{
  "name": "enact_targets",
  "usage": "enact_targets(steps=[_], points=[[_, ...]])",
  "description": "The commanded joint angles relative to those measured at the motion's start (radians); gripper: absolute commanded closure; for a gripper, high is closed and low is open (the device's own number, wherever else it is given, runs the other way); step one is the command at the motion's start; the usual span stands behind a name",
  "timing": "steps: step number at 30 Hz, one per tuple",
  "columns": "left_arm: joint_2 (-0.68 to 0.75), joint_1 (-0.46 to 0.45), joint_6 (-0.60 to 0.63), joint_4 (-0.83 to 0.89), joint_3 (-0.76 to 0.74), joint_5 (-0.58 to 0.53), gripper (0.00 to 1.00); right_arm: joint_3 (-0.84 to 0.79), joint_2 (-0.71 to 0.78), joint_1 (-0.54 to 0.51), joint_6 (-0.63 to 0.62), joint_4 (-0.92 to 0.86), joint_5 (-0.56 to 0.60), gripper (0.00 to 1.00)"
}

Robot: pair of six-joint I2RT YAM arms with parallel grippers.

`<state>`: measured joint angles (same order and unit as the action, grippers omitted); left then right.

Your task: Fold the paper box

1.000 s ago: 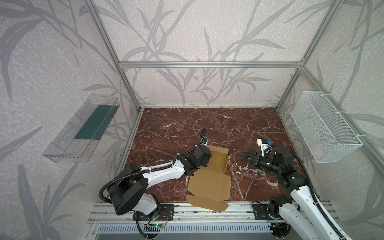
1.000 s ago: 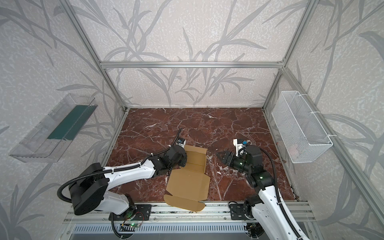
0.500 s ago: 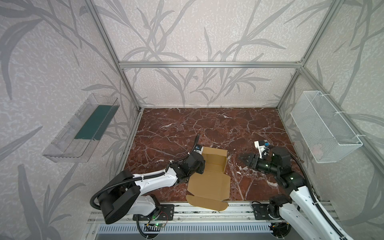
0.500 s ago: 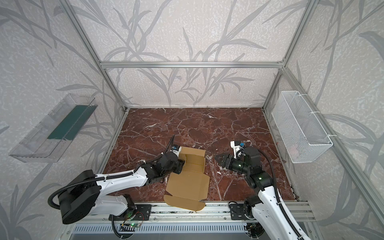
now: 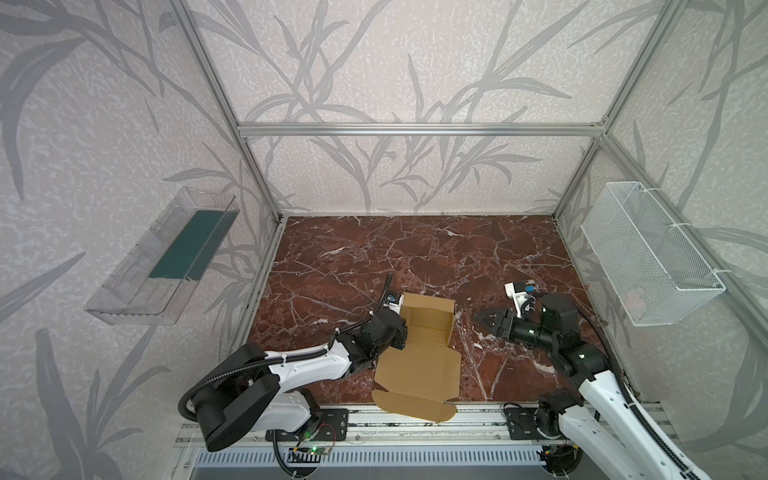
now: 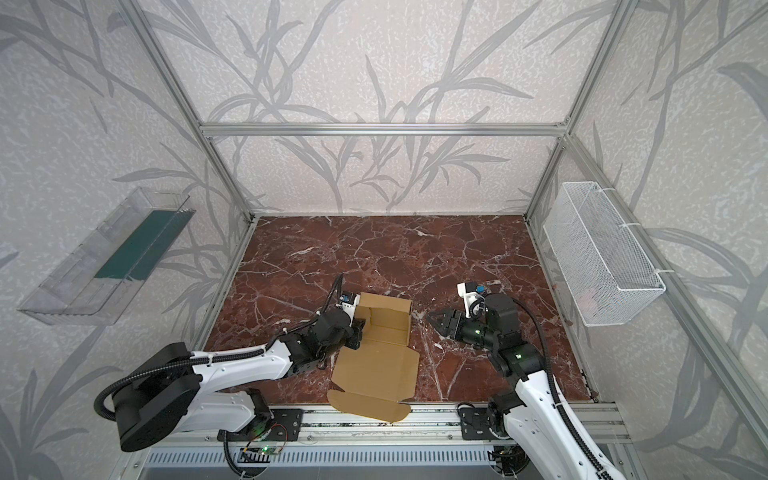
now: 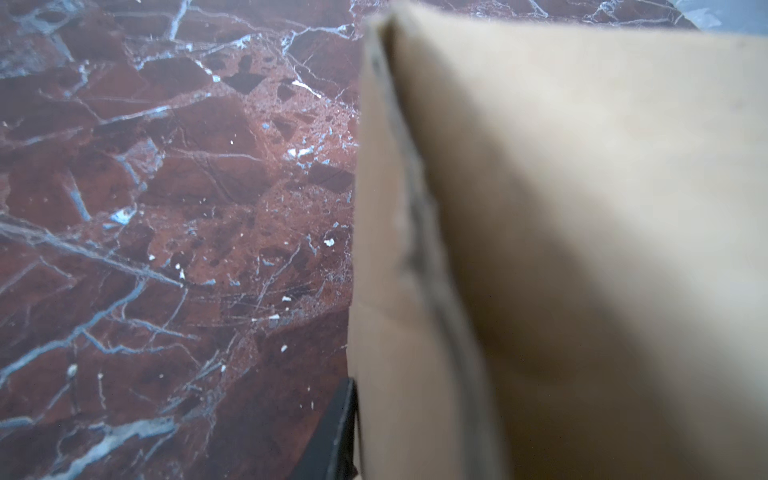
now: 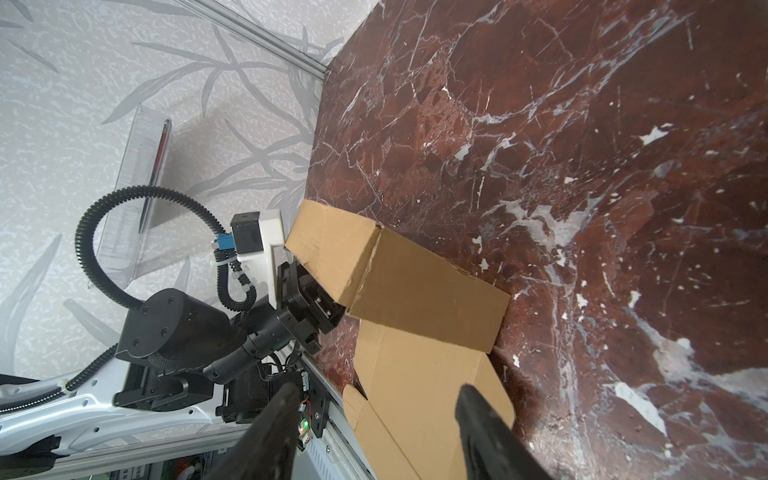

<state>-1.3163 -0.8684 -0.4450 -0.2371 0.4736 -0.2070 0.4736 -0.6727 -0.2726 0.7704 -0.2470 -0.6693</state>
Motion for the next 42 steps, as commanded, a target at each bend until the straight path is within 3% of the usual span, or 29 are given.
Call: enact_targets(steps=[1,5,11,16,21,26,42], points=[[-0.022,0.005,0.010,-0.012,-0.007,-0.026,0.85,-0.016,-0.016,-0.006,-0.015,0.031,0.016,0.39],[-0.022,0.005,0.035,0.007,0.017,-0.011,1.00,0.010,-0.063,-0.005,-0.016,0.059,0.048,0.39],[0.051,0.003,0.054,0.067,0.052,0.036,1.00,0.048,-0.164,-0.001,0.001,0.113,0.103,0.39],[0.147,-0.002,0.025,0.107,0.050,0.072,1.00,0.037,-0.269,-0.006,0.076,0.240,0.053,0.39],[0.218,-0.019,-0.013,0.109,0.049,0.118,1.00,0.063,-0.332,-0.081,0.067,0.253,0.095,0.39],[0.256,-0.033,-0.043,0.093,0.058,0.159,1.00,0.054,-0.390,-0.121,0.099,0.337,0.054,0.39],[0.211,-0.102,-0.060,0.068,0.109,0.146,1.00,0.032,-0.358,-0.291,0.119,0.421,0.003,0.39]])
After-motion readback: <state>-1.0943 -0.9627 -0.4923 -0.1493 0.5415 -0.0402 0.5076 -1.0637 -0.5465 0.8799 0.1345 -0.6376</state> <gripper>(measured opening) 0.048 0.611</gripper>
